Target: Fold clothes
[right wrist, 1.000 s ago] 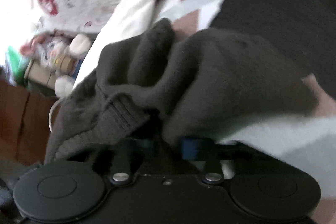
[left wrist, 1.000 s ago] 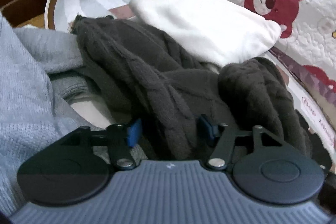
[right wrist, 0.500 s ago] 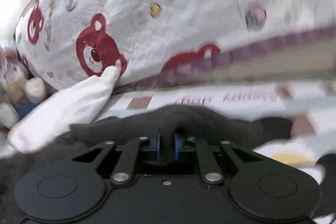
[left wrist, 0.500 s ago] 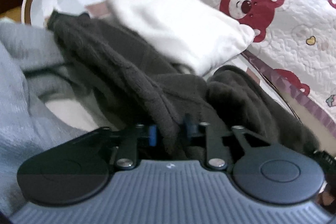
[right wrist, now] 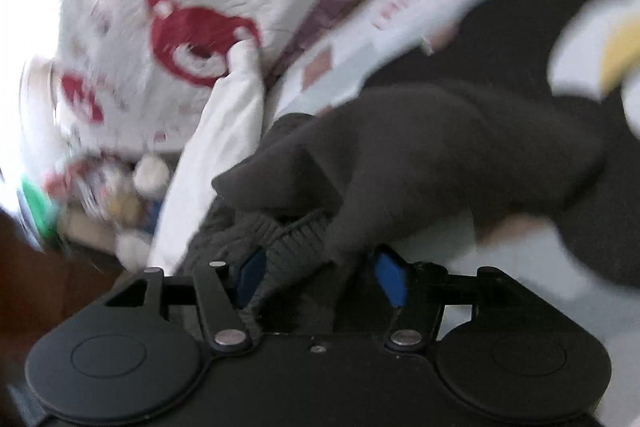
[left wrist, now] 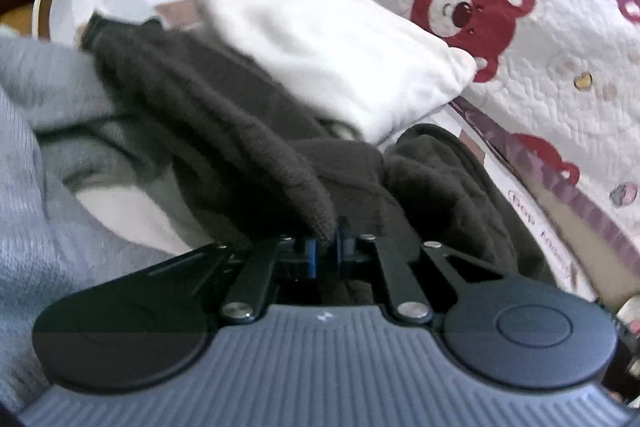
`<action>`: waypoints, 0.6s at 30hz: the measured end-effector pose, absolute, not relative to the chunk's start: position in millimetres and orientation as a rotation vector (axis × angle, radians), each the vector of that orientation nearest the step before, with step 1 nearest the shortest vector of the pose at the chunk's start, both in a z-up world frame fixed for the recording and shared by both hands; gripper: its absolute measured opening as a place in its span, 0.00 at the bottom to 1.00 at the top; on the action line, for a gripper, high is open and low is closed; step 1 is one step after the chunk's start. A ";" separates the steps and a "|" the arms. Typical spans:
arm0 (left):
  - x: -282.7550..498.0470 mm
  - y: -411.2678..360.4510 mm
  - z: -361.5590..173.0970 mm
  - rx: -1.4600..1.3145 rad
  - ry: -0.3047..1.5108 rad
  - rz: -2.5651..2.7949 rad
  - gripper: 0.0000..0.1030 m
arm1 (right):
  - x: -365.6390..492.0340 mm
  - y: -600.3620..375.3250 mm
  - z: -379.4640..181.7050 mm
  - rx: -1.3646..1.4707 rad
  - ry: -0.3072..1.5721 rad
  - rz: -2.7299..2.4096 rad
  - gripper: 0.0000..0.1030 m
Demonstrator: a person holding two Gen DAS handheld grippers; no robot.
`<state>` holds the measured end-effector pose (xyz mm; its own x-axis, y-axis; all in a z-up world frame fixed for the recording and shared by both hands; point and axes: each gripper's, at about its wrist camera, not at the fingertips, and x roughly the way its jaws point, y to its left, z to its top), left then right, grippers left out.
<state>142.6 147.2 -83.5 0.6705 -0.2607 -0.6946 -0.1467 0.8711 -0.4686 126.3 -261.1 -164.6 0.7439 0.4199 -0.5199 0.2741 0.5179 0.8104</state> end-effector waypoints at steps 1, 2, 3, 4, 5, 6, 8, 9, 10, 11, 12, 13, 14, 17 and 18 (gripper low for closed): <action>143.0 148.8 -85.0 -0.534 0.850 -0.065 0.09 | 122.5 -261.7 -169.5 1.114 0.774 0.105 0.64; 142.7 149.7 -85.7 -0.537 0.853 -0.064 0.09 | 120.9 -258.9 -171.6 1.143 0.798 0.121 0.64; 142.5 149.1 -85.7 -0.531 0.856 -0.066 0.09 | 119.4 -256.1 -173.6 1.171 0.822 0.137 0.64; 142.9 147.0 -85.1 -0.513 0.860 -0.075 0.09 | 120.2 -251.0 -175.0 1.160 0.857 0.145 0.64; 143.2 144.8 -84.5 -0.496 0.864 -0.084 0.09 | 121.1 -245.9 -176.4 1.149 0.891 0.154 0.65; 143.7 142.4 -83.9 -0.478 0.866 -0.090 0.09 | 122.0 -240.7 -177.8 1.137 0.925 0.162 0.66; 145.2 137.7 -83.5 -0.452 0.865 -0.085 0.09 | 127.8 -229.0 -183.0 1.086 1.006 0.137 0.75; 146.4 137.1 -84.3 -0.451 0.868 -0.082 0.09 | 131.8 -223.5 -185.7 1.063 1.032 0.136 0.77; 147.4 137.1 -85.2 -0.452 0.871 -0.079 0.09 | 134.2 -220.0 -187.1 1.051 1.039 0.152 0.77; 147.5 138.7 -86.2 -0.463 0.873 -0.077 0.09 | 136.9 -216.6 -185.7 1.042 1.031 0.169 0.77; 148.0 140.0 -87.3 -0.475 0.875 -0.075 0.09 | 139.7 -213.1 -184.3 1.033 1.022 0.187 0.78; 148.4 140.8 -88.2 -0.483 0.876 -0.070 0.10 | 142.5 -208.4 -183.2 1.038 0.994 0.230 0.71; 149.3 140.5 -89.2 -0.482 0.880 -0.064 0.14 | 145.3 -203.7 -182.0 1.042 0.965 0.274 0.59; 153.9 134.0 -92.6 -0.435 0.914 -0.060 0.16 | 144.3 -191.0 -163.3 0.979 0.863 0.364 0.32; 155.6 129.8 -93.5 -0.400 0.928 -0.058 0.16 | 142.3 -189.4 -153.9 0.950 0.818 0.383 0.31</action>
<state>155.6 129.8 -93.5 0.6033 -0.2189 -0.7668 -0.1214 0.9252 -0.3597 142.3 -189.4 -153.9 0.6473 0.6182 -0.4459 0.0537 0.5465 0.8358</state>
